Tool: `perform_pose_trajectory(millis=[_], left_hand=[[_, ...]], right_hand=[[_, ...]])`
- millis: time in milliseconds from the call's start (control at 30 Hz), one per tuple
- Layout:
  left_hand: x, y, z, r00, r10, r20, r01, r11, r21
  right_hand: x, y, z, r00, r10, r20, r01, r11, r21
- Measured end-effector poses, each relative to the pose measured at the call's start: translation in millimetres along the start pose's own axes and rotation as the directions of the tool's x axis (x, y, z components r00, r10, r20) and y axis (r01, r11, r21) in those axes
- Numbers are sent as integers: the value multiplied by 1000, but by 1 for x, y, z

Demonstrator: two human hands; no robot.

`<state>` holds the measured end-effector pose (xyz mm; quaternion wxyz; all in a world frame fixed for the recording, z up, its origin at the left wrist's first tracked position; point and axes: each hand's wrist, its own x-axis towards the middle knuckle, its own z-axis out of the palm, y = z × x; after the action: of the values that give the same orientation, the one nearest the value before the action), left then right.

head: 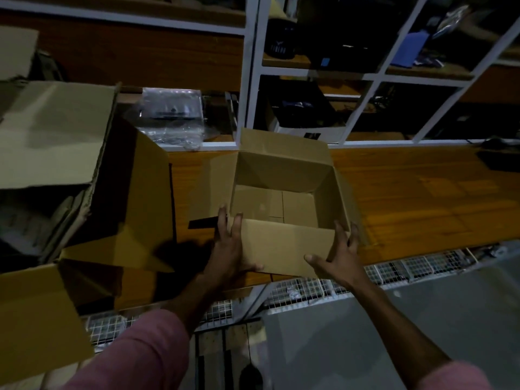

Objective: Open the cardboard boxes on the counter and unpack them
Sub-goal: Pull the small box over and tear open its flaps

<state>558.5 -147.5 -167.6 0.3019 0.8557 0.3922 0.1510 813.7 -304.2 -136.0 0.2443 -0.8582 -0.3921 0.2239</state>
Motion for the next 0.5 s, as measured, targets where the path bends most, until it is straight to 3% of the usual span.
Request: perform_pose_trajectory(millis=[133, 267, 500], left_hand=[[6, -11, 5, 997, 66, -47, -68, 997, -38], [18, -8, 11, 995, 60, -79, -57, 998, 39], [31, 20, -8, 966, 206, -157, -171, 962, 212]], right_hand=[[2, 8, 15, 987, -132, -89, 140, 986, 90], [13, 12, 21, 961, -212, -179, 229, 970, 77], [22, 1, -7, 892, -340, -298, 355, 935, -5]])
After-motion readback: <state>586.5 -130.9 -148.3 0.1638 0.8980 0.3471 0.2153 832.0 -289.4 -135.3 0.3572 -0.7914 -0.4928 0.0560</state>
